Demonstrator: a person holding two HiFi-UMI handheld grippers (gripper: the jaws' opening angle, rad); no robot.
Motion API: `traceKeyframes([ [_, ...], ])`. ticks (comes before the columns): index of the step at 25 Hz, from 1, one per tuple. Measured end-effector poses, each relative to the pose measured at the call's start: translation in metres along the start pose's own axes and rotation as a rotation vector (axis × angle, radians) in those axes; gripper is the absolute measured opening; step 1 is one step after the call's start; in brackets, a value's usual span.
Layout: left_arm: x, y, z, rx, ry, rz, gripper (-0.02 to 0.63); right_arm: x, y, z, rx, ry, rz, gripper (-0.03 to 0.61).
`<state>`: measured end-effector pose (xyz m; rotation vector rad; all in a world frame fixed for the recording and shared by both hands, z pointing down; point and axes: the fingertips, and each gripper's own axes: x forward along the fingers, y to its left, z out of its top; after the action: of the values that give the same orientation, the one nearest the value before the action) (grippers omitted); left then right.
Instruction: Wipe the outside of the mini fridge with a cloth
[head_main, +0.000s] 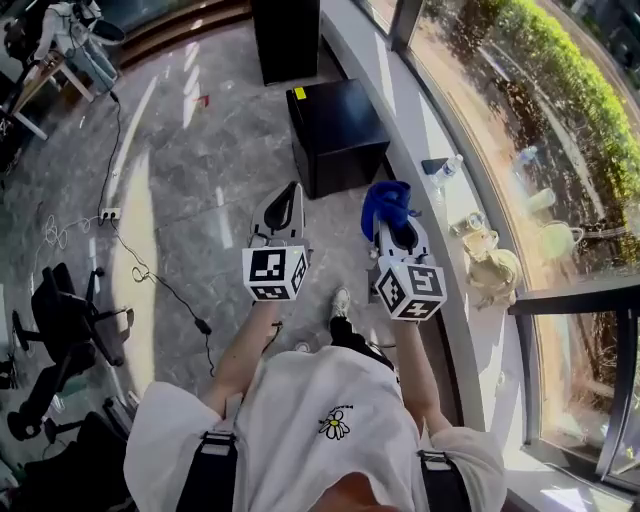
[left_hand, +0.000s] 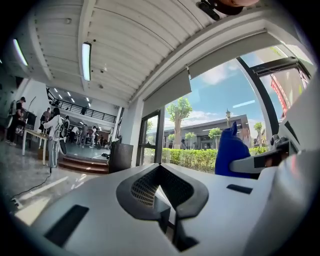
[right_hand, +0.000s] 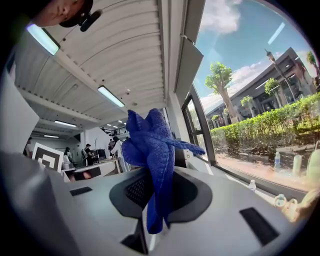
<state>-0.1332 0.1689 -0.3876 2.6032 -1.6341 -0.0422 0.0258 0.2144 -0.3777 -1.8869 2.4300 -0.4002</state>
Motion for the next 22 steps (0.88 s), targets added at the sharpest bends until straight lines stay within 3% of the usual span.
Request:
traceKeyframes([
  [9, 0.101, 0.011, 0.034, -0.014, -0.071, 0.068, 0.005, 0.092, -0.045, 0.053, -0.042, -0.026, 0.118, 0.084],
  [22, 0.172, 0.045, 0.043, -0.032, -0.057, 0.042, 0.005, 0.174, -0.041, 0.077, -0.041, -0.037, 0.138, 0.084],
])
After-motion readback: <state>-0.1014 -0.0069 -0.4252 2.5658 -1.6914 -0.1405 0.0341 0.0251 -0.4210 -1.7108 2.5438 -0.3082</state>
